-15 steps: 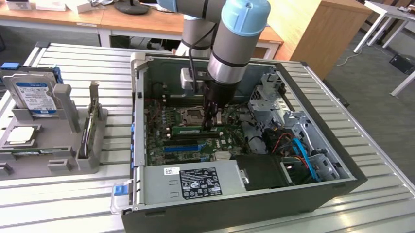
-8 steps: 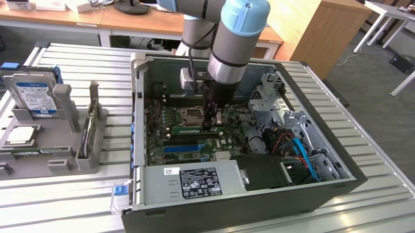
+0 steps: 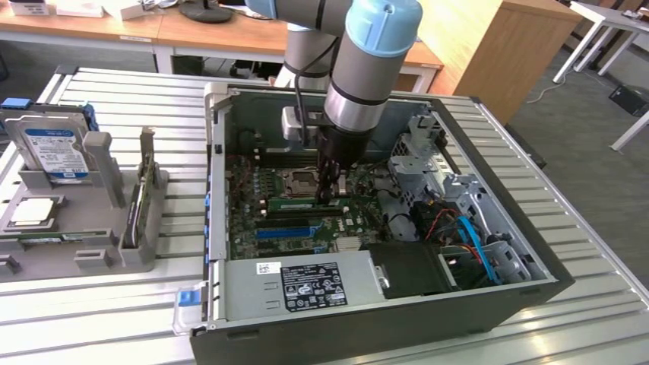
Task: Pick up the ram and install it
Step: 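Insert the ram into the slot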
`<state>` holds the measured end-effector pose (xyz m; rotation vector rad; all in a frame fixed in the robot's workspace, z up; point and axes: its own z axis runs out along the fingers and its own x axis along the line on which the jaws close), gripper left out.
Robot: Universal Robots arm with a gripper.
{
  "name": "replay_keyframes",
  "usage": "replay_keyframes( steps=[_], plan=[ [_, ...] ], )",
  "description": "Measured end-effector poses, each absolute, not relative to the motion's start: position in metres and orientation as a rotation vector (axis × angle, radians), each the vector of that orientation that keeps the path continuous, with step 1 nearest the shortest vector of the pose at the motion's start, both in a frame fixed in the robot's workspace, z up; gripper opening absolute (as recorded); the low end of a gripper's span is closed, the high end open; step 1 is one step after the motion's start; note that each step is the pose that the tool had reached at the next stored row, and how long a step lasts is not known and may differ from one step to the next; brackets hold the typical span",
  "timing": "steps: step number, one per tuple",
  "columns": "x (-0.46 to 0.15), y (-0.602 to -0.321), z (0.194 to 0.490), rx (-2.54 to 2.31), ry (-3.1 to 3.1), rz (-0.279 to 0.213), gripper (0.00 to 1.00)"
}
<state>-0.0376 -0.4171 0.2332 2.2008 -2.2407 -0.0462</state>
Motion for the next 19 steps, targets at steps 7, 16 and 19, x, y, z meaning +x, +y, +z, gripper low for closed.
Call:
replay_keyframes(
  steps=[7, 16, 19],
  plan=[
    [-0.0376, -0.4170, 0.2332, 2.202, -2.239, -0.046, 0.12],
    [-0.0377, -0.4171, 0.2321, 2.202, -2.239, -0.046, 0.12],
    [-0.0376, -0.4171, 0.2312, 2.202, -2.239, -0.046, 0.12]
  ],
)
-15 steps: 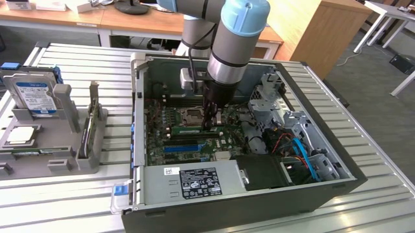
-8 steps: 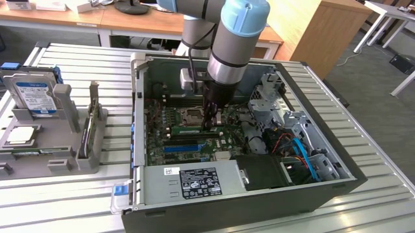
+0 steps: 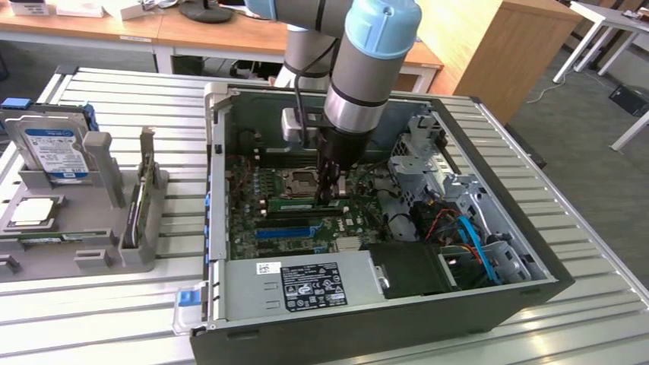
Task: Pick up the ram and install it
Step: 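Insert the ram into the slot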
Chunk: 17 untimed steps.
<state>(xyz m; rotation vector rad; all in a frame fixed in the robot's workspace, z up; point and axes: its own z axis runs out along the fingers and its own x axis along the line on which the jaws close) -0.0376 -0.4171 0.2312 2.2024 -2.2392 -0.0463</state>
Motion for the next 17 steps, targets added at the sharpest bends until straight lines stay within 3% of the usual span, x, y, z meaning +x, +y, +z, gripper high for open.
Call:
replay_keyframes(
  steps=[17],
  plan=[
    [-0.0377, -0.4163, 0.2292, 2.203, -2.239, -0.046, 0.12]
  ],
)
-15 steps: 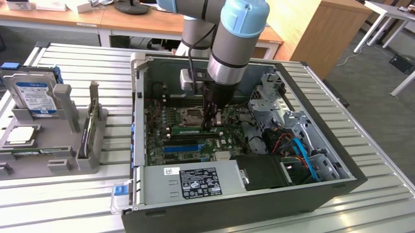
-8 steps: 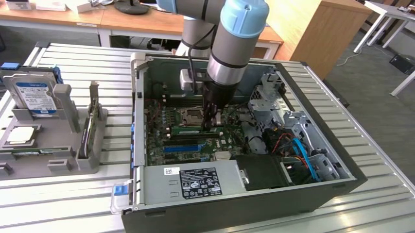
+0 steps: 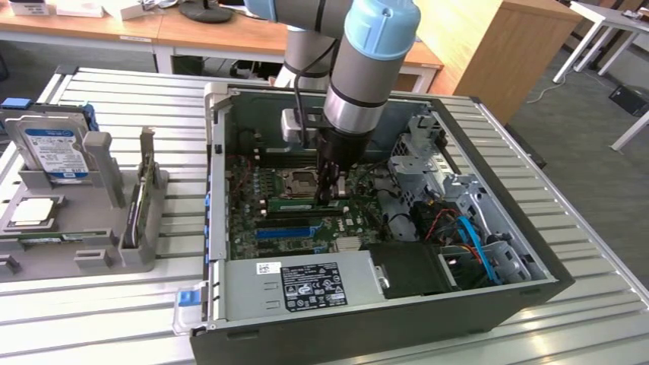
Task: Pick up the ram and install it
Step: 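Insert the ram into the slot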
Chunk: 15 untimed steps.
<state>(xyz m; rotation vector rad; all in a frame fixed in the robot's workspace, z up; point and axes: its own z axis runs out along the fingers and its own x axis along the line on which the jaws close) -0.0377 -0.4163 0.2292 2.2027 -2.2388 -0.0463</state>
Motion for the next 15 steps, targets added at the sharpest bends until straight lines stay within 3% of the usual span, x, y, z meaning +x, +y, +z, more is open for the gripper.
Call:
replay_keyframes(
  steps=[15],
  plan=[
    [-0.0377, -0.4163, 0.2313, 2.209, -2.232, -0.046, 0.12]
  ],
)
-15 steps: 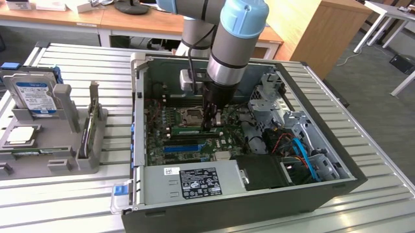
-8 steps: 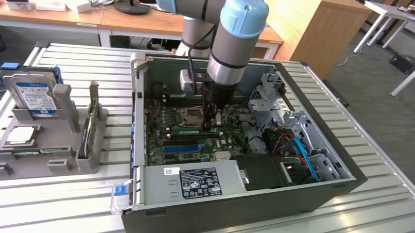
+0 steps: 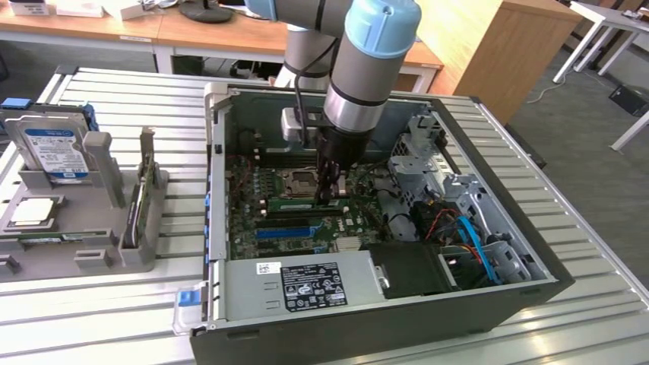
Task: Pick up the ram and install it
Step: 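Insert the ram into the slot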
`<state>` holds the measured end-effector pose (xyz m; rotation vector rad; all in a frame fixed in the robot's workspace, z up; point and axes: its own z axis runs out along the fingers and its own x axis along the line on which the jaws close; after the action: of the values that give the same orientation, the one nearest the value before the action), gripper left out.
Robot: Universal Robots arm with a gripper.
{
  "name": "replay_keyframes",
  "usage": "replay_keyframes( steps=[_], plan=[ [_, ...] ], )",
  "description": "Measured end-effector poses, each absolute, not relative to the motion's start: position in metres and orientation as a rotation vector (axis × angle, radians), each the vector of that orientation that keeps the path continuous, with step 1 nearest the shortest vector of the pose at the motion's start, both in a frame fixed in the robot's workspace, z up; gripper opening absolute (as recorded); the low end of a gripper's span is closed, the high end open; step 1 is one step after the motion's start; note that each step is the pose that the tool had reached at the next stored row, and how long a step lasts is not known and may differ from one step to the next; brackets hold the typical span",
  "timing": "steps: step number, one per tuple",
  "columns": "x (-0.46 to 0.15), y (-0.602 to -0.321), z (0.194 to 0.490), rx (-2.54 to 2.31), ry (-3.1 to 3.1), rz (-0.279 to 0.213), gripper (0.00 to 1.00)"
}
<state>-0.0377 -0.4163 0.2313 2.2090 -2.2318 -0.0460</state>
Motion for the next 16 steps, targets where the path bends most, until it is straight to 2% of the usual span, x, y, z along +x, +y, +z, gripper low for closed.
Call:
replay_keyframes(
  steps=[16],
  plan=[
    [-0.0371, -0.4164, 0.2309, 2.209, -2.232, -0.046, 0.12]
  ],
)
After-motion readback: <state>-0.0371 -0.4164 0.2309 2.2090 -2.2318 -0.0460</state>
